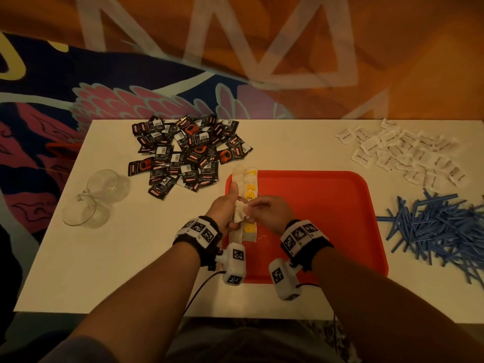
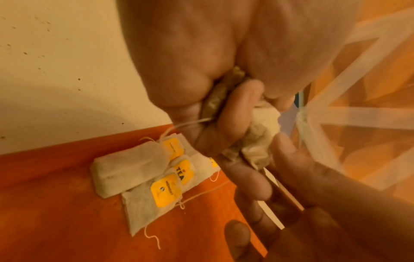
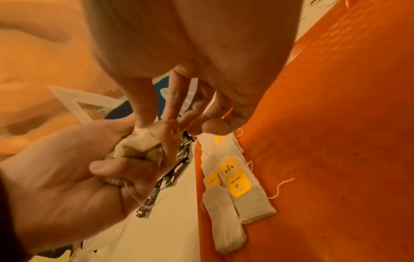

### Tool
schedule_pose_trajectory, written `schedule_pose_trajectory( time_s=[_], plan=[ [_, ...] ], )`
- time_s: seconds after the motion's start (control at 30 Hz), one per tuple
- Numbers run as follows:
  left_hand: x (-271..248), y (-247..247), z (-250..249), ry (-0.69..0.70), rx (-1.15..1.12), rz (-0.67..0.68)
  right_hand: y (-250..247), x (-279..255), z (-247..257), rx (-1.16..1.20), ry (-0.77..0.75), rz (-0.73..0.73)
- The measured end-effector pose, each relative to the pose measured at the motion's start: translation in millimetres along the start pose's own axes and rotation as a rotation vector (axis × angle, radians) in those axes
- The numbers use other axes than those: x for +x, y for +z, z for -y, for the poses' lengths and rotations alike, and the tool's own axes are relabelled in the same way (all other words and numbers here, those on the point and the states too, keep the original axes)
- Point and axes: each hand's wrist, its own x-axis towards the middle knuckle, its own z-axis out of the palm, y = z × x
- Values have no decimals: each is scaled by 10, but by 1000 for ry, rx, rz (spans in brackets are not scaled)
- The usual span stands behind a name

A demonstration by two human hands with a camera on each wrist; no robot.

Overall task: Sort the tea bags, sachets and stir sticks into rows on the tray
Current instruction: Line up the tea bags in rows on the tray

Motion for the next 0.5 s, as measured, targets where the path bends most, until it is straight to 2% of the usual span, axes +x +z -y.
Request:
schedule_pose_trajectory(
  time_s=[0.2,0.37,0.5],
  plan=[
    [-31,151,-4,46,-36,106,-130,-10,95,15,-21,-65],
    [-58,233,28,22,-118,147,-302,-14,182,60,3,-110],
    [-55,310,28,27,-197,157,-366,-38,233,-8,-12,-62]
  ],
)
